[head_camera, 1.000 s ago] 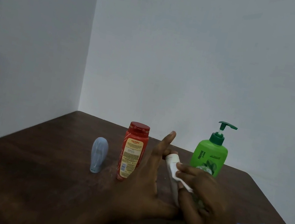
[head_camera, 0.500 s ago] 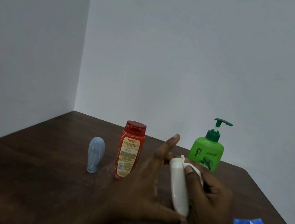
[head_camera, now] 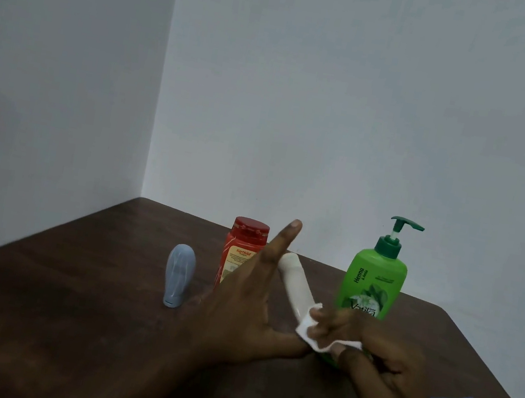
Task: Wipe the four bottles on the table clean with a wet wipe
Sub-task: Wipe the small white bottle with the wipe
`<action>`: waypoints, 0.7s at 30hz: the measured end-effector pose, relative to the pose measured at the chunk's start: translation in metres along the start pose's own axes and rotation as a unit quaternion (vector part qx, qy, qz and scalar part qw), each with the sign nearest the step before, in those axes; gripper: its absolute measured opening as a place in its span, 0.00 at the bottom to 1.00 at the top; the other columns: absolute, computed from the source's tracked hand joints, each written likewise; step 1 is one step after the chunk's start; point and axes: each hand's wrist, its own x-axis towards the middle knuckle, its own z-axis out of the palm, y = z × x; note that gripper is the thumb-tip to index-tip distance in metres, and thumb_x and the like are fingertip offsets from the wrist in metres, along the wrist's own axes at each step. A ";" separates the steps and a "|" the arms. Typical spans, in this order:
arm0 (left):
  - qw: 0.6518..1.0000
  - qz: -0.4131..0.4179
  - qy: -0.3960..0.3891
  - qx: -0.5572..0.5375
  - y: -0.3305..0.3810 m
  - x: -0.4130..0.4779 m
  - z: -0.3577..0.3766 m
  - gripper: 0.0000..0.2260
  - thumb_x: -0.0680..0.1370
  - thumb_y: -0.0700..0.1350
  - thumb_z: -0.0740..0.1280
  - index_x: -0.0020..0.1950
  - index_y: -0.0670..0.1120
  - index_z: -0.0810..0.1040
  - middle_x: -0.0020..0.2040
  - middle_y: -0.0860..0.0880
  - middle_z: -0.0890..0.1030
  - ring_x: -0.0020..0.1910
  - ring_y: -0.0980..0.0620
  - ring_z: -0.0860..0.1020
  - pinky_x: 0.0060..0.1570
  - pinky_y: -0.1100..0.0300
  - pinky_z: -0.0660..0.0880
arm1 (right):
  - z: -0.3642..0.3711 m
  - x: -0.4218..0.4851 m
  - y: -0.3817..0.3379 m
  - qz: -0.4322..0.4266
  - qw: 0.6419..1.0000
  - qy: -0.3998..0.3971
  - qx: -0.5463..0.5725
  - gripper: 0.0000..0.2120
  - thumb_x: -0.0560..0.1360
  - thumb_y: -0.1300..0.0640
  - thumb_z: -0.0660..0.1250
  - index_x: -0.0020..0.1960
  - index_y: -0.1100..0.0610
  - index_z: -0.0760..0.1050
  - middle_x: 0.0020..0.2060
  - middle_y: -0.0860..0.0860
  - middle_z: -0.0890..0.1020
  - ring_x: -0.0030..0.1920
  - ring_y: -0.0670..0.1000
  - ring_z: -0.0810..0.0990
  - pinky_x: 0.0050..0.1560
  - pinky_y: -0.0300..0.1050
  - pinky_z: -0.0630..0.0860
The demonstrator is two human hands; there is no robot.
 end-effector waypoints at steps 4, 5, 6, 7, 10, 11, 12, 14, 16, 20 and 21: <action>0.999 -0.018 0.030 -0.034 0.000 0.001 0.002 0.60 0.65 0.60 0.83 0.81 0.69 0.42 0.74 0.57 0.68 0.74 0.56 0.70 0.72 0.46 0.72 | -0.001 0.005 0.002 0.119 0.979 0.165 0.015 0.18 0.75 0.68 0.67 0.33 0.50 0.82 0.33 0.44 0.86 0.35 0.44 0.83 0.36 0.34 0.77; 0.998 -0.022 0.037 -0.042 0.000 0.000 0.003 0.60 0.65 0.59 0.84 0.81 0.68 0.43 0.73 0.56 0.67 0.75 0.55 0.70 0.73 0.45 0.71 | -0.001 0.007 0.004 0.146 0.967 0.207 0.013 0.20 0.77 0.70 0.67 0.33 0.49 0.81 0.33 0.43 0.86 0.35 0.44 0.83 0.35 0.33 0.77; 0.998 -0.022 0.041 -0.047 0.000 0.001 0.005 0.60 0.65 0.59 0.84 0.82 0.68 0.43 0.73 0.56 0.67 0.75 0.54 0.70 0.73 0.45 0.71 | -0.001 0.008 0.010 0.172 0.956 0.237 0.021 0.20 0.78 0.71 0.67 0.36 0.50 0.82 0.34 0.45 0.86 0.36 0.45 0.84 0.36 0.35 0.79; 0.998 -0.019 0.044 -0.051 0.000 0.001 0.006 0.59 0.65 0.59 0.84 0.82 0.67 0.44 0.73 0.57 0.67 0.75 0.53 0.70 0.73 0.45 0.70 | -0.001 0.010 0.014 0.204 0.945 0.252 0.037 0.17 0.78 0.69 0.67 0.38 0.51 0.83 0.35 0.48 0.87 0.39 0.49 0.85 0.38 0.39 0.80; 0.997 -0.027 0.045 -0.052 0.002 0.000 0.008 0.58 0.64 0.63 0.82 0.81 0.69 0.45 0.74 0.62 0.64 0.75 0.56 0.69 0.74 0.50 0.69 | 0.007 0.013 0.021 0.321 0.909 0.220 0.151 0.10 0.79 0.63 0.68 0.43 0.58 0.86 0.42 0.59 0.87 0.45 0.61 0.85 0.47 0.57 0.82; 0.997 -0.032 0.043 -0.050 0.003 0.000 0.009 0.58 0.63 0.64 0.82 0.80 0.70 0.45 0.74 0.63 0.63 0.75 0.58 0.69 0.74 0.53 0.69 | 0.013 0.014 0.019 0.350 0.889 0.202 0.215 0.08 0.78 0.63 0.67 0.47 0.61 0.86 0.44 0.63 0.87 0.45 0.64 0.85 0.49 0.61 0.82; 0.997 -0.037 0.040 -0.046 0.003 -0.001 0.009 0.58 0.62 0.64 0.82 0.79 0.71 0.45 0.75 0.64 0.63 0.75 0.61 0.67 0.74 0.58 0.68 | 0.018 0.015 0.016 0.371 0.866 0.187 0.276 0.09 0.77 0.63 0.67 0.50 0.64 0.85 0.46 0.65 0.86 0.46 0.65 0.85 0.48 0.63 0.82; 0.998 -0.045 0.030 -0.038 0.003 -0.002 0.011 0.58 0.63 0.63 0.83 0.78 0.73 0.43 0.76 0.67 0.60 0.75 0.68 0.63 0.72 0.70 0.63 | 0.022 0.016 0.012 0.382 0.834 0.181 0.354 0.13 0.74 0.61 0.67 0.54 0.69 0.82 0.48 0.67 0.85 0.46 0.65 0.85 0.43 0.60 0.84; 0.998 -0.050 0.030 -0.034 0.004 -0.003 0.012 0.58 0.65 0.60 0.83 0.77 0.74 0.42 0.76 0.67 0.59 0.73 0.74 0.60 0.65 0.81 0.59 | 0.020 0.016 0.013 0.373 0.828 0.185 0.374 0.16 0.72 0.60 0.67 0.56 0.68 0.81 0.50 0.66 0.86 0.47 0.64 0.86 0.42 0.56 0.86; 0.997 -0.029 0.065 -0.028 0.003 -0.001 0.014 0.56 0.66 0.55 0.84 0.78 0.71 0.45 0.77 0.63 0.59 0.75 0.68 0.62 0.64 0.81 0.60 | 0.016 0.015 0.015 0.339 0.842 0.149 0.392 0.19 0.70 0.57 0.71 0.58 0.65 0.83 0.56 0.63 0.85 0.53 0.61 0.86 0.45 0.49 0.85; 0.996 -0.025 0.077 -0.026 0.001 0.000 0.014 0.56 0.65 0.55 0.84 0.78 0.72 0.46 0.76 0.64 0.59 0.75 0.66 0.63 0.66 0.80 0.60 | 0.017 0.014 0.013 0.338 0.846 0.125 0.392 0.19 0.70 0.58 0.71 0.58 0.65 0.83 0.55 0.63 0.85 0.50 0.61 0.87 0.43 0.47 0.85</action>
